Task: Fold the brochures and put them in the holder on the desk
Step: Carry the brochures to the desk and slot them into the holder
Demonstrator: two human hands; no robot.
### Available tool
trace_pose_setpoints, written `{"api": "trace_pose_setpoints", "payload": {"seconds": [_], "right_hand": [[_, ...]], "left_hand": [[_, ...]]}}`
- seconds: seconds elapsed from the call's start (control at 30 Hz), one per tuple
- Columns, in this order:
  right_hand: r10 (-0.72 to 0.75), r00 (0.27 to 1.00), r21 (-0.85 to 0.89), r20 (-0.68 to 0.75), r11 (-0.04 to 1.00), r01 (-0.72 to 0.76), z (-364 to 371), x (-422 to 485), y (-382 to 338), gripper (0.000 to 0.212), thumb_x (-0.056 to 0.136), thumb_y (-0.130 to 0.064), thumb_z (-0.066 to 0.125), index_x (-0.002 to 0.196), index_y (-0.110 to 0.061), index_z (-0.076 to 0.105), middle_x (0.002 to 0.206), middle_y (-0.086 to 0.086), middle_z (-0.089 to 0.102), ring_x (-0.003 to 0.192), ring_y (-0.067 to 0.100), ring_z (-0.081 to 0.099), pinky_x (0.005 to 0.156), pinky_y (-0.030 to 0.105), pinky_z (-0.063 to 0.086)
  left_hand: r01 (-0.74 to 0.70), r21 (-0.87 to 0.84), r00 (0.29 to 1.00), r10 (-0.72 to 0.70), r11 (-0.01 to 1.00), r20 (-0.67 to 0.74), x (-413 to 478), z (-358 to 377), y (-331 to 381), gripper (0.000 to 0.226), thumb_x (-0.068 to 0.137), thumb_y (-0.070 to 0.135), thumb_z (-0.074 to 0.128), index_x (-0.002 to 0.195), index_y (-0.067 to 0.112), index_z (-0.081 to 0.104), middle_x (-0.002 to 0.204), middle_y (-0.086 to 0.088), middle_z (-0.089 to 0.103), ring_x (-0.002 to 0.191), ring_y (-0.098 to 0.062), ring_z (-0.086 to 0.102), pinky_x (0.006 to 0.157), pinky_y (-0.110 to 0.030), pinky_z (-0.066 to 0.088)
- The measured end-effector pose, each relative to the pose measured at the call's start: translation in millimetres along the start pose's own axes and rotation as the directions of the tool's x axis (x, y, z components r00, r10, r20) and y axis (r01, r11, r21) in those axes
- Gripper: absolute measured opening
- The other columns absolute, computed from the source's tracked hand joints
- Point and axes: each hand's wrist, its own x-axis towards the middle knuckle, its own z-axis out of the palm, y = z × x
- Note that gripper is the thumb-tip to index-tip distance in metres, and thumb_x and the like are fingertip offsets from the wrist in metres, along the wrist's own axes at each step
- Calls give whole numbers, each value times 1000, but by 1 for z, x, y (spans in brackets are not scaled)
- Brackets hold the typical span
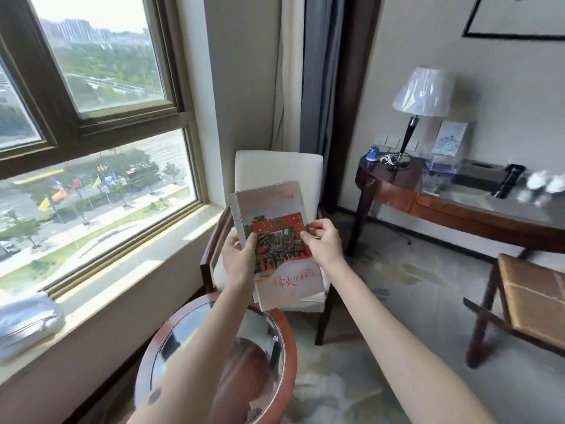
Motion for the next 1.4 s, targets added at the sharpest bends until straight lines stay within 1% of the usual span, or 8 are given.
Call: {"api": "trace_pose_setpoints", "payload": {"seconds": [0.1, 0.2, 0.43, 0.67, 1.03, 1.2, 1.33, 1.4], "right_hand": [[21, 998, 3, -61, 1000, -21, -38, 16, 10, 23, 84, -13, 66, 104, -9, 55, 100, 8, 65, 89, 20, 63, 83, 34, 53], [39, 991, -5, -131, 999, -40, -81, 38, 22, 22, 83, -15, 67, 102, -10, 56, 98, 6, 66, 85, 17, 62, 79, 30, 51], [35, 980, -18, -198, 999, -39, -192, 121, 46, 19, 84, -15, 66, 100, -13, 55, 99, 5, 67, 81, 14, 60, 62, 19, 43], [22, 972, 18, -234, 1000, -18, -290, 199, 69, 18, 86, -12, 64, 99, -11, 51, 97, 7, 65, 86, 19, 62, 75, 30, 49], [71, 933, 30, -352, 997, -65, -381, 310, 117, 19, 85, -14, 64, 97, -15, 50, 93, 2, 63, 82, 17, 64, 80, 38, 55], [67, 910, 20, -409, 998, -65, -412, 374, 136, 19, 86, -14, 63, 98, -13, 49, 97, 2, 63, 86, 16, 63, 66, 22, 52], [91, 886, 29, -454, 996, -87, -438, 437, 145, 17, 86, -15, 63, 96, -15, 48, 99, 3, 64, 88, 17, 64, 77, 33, 56], [92, 871, 27, -482, 996, -91, -451, 465, 148, 17, 87, -15, 62, 95, -16, 47, 94, 0, 63, 84, 15, 64, 71, 29, 55]], "left_hand": [[25, -2, 997, -25, 1000, 72, -7, 42, 1, 21, 90, 25, 58, 104, 10, 55, 99, -13, 65, 93, -28, 65, 79, -44, 56], [41, 6, 993, -42, 999, 109, -10, 93, 0, 32, 89, 25, 58, 112, 2, 54, 108, -21, 64, 99, -33, 64, 87, -51, 54], [32, -25, 985, -27, 999, 171, -7, 238, -2, 18, 89, 20, 60, 93, 4, 51, 93, -18, 61, 93, -35, 64, 82, -51, 55], [-18, -4, 982, 18, 1000, 188, 9, 371, -12, 18, 87, 25, 61, 75, 23, 49, 85, -5, 61, 89, -27, 62, 82, -44, 55], [-22, 31, 959, 13, 999, 283, 61, 529, -44, 17, 88, 23, 60, 85, 8, 54, 87, -8, 63, 85, -25, 62, 73, -37, 55], [-28, 65, 936, 4, 998, 351, 105, 605, -55, 20, 88, 25, 60, 93, 7, 56, 97, -11, 65, 93, -27, 64, 84, -46, 55], [-33, 90, 913, -7, 995, 407, 147, 672, -56, 21, 89, 26, 60, 97, 8, 57, 101, -12, 67, 94, -27, 65, 87, -49, 54], [-42, 98, 898, -5, 994, 439, 166, 705, -55, 21, 88, 27, 60, 97, 8, 57, 101, -11, 67, 94, -27, 65, 87, -49, 53]]}}
